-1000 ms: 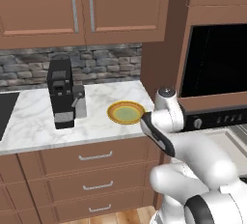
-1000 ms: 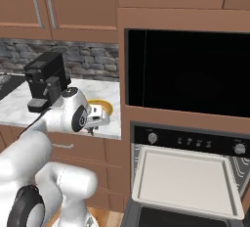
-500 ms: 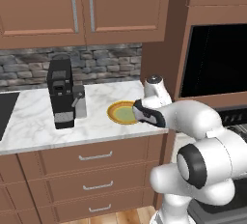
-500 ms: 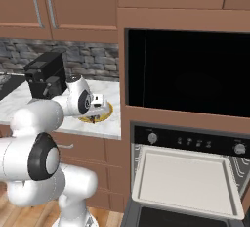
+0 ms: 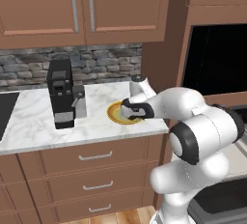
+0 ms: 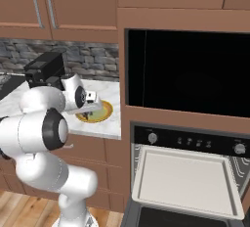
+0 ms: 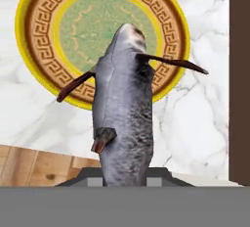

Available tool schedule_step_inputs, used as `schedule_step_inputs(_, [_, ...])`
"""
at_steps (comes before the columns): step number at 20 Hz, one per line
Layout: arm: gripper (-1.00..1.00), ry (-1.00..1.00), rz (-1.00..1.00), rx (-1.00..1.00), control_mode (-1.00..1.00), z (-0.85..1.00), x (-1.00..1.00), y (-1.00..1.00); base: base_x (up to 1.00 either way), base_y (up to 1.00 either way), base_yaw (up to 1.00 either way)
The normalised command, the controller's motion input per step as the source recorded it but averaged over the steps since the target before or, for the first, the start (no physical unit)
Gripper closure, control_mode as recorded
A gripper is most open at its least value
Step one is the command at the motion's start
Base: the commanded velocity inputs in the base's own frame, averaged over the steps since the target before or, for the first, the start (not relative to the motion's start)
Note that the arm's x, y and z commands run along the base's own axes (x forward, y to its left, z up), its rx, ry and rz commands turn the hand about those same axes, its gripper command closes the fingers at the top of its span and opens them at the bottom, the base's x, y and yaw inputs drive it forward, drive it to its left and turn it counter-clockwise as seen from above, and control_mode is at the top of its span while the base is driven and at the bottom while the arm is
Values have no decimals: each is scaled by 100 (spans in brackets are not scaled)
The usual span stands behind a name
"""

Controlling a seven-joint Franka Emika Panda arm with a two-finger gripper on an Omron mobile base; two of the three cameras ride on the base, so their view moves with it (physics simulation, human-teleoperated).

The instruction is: Take the fish from the oven and place it on the plate on the counter.

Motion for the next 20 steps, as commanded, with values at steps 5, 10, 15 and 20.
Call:
schedule_step_inputs(5, [100,0,0,1,-100,-38,48,27,0,0,0])
schedule_step_inputs(10, [100,0,0,1,-100,-18,37,12,0,0,0])
schedule_step_inputs(15, [100,0,0,0,-100,-9,39,8,0,0,0])
schedule_step_inputs(20, [100,0,0,3,-100,-10,22,0,0,0,0])
